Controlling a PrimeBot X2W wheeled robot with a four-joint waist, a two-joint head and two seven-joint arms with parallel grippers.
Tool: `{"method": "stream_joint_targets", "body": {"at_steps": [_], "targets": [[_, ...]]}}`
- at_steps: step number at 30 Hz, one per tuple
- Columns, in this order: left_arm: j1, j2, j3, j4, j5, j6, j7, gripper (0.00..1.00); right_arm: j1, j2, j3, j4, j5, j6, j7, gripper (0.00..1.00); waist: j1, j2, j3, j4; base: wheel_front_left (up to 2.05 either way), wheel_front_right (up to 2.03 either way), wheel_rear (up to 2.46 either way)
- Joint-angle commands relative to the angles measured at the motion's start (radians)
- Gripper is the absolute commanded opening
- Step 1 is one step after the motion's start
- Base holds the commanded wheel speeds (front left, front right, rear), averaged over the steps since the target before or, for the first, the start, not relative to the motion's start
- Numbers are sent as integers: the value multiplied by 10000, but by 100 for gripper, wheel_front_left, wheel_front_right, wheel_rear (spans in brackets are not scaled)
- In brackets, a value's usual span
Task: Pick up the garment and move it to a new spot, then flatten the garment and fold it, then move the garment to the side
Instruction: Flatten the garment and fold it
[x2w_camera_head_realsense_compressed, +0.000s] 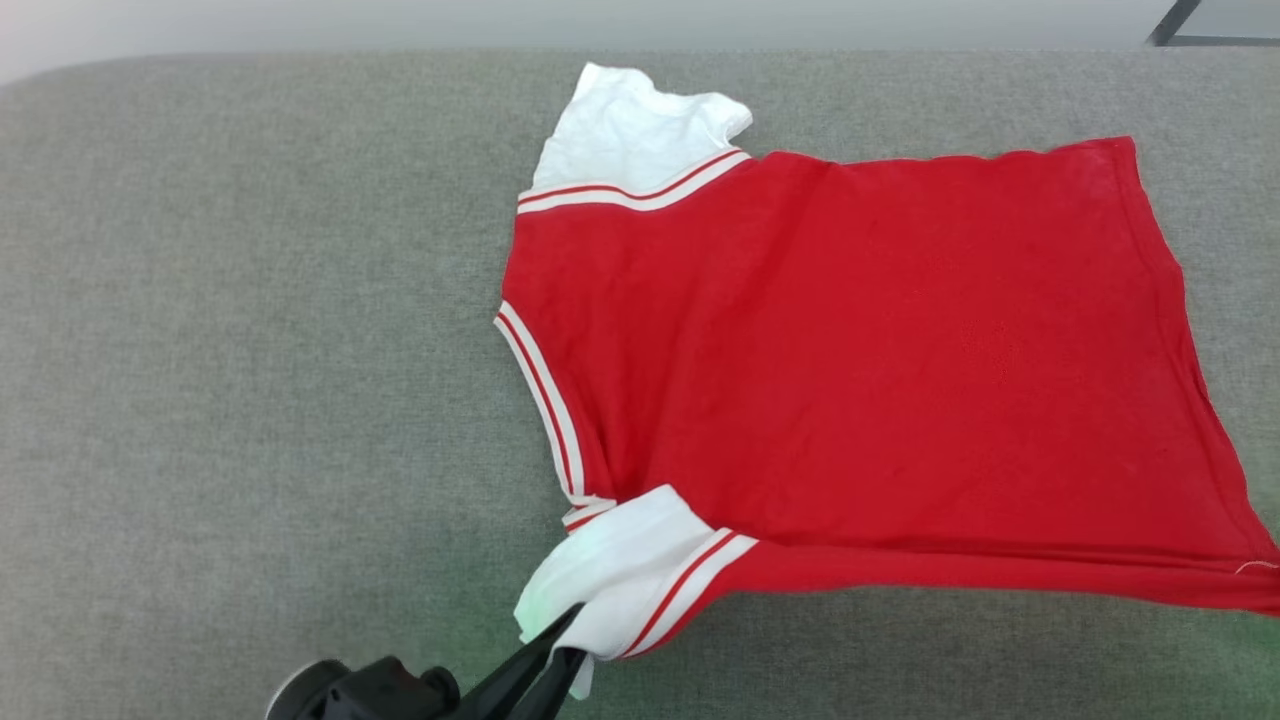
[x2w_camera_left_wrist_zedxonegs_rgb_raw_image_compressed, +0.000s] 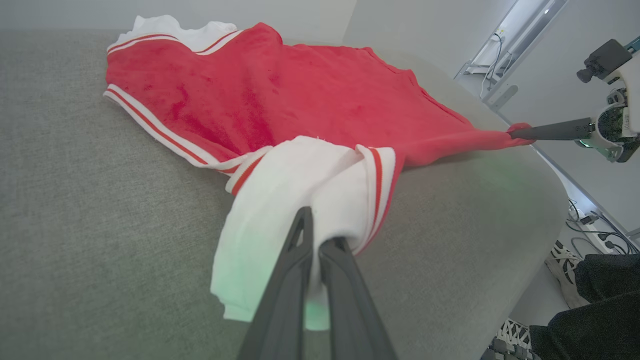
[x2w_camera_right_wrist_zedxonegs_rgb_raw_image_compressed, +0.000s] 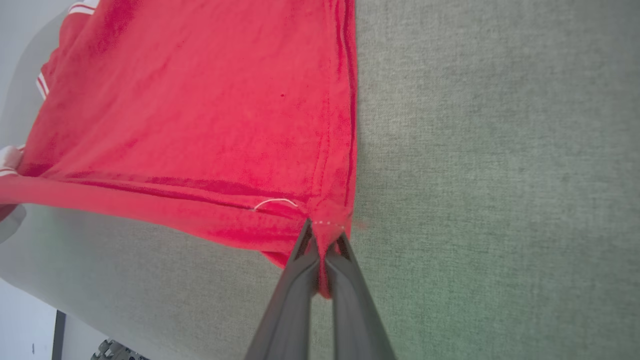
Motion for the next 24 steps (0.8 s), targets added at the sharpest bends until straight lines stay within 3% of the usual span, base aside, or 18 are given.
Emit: {"method": "stream_joint_targets", "body": {"at_steps": [1,6,13,24], "targets": [[19,100,56,-241,147,143,41,0,203,-140,-154,-61,130,-15,-133,0,-1,0,30,26,0,0,0],[-694,157,162,-577,364,-39,358,0,118,-356,-634,-279,143,-15,-389,0,-1,0,87,115,0,0,0],[-2047,-151,494,38,233,-842,657,0,-1228,-196,-1093,-192,-179,-15,121,0,-1,0,334,165,0,0,0],[-4023,-1218,812,2093,-108,-2138,637,0,-4729,1649,-487,1346,-1390,-13,1963,0,-1,0,1040,315,0,0,0]]}}
